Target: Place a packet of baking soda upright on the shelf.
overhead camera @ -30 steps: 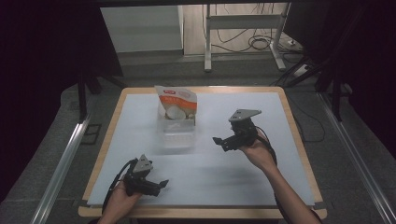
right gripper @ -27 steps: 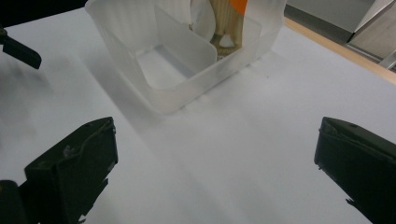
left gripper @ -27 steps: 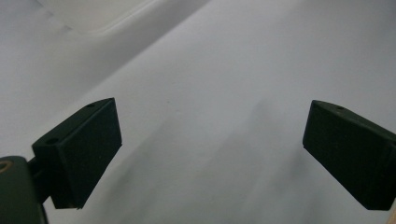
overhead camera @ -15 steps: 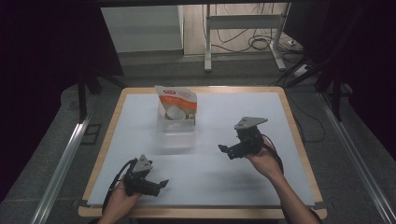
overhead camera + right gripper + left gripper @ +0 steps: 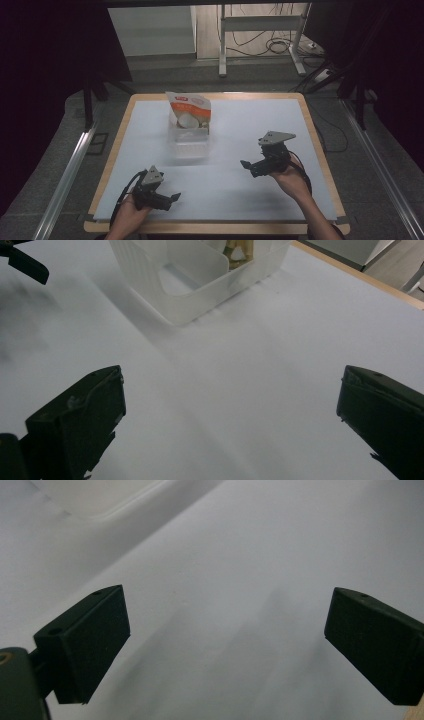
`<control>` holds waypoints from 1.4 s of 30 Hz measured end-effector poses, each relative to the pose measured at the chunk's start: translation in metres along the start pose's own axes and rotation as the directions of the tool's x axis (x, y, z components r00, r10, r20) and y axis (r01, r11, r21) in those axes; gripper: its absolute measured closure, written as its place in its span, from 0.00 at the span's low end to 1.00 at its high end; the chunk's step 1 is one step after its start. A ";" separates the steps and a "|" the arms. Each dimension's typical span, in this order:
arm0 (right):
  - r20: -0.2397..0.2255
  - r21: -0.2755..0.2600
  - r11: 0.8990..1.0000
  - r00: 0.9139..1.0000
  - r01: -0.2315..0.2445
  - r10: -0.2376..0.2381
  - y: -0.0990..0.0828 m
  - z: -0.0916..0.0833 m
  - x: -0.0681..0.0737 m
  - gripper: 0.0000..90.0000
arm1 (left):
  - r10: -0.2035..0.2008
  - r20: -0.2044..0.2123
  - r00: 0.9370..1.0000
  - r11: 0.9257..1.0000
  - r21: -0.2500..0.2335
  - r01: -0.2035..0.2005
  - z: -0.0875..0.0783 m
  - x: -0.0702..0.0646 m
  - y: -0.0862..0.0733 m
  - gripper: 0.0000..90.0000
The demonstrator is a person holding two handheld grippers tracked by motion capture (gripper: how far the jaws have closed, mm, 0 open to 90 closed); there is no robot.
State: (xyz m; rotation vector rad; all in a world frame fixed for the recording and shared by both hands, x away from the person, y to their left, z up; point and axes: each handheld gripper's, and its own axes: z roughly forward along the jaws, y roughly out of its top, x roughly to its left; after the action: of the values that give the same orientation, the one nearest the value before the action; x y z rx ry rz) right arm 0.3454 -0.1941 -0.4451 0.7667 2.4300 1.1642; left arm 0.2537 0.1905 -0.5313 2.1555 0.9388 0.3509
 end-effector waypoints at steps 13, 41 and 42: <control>0.054 -0.015 1.000 0.998 -0.006 0.007 -0.016 -0.019 0.000 0.00 | -0.001 0.004 1.000 1.000 -0.001 0.001 0.000 0.000 0.000 0.05; 0.168 -0.009 0.996 0.982 -0.090 0.091 -0.062 -0.052 -0.008 0.00 | 0.002 0.008 1.000 1.000 0.000 -0.002 -0.001 -0.001 0.000 0.05; 0.178 -0.010 0.995 0.979 -0.097 0.097 -0.066 -0.055 -0.009 0.00 | 0.002 0.008 1.000 1.000 0.000 -0.002 -0.001 -0.001 0.000 0.05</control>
State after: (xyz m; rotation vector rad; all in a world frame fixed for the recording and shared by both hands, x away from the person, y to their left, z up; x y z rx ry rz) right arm 0.3028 -0.2671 -0.4636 0.9558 2.2670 1.0824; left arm 0.2532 0.1900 -0.5305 2.1564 0.9326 0.3424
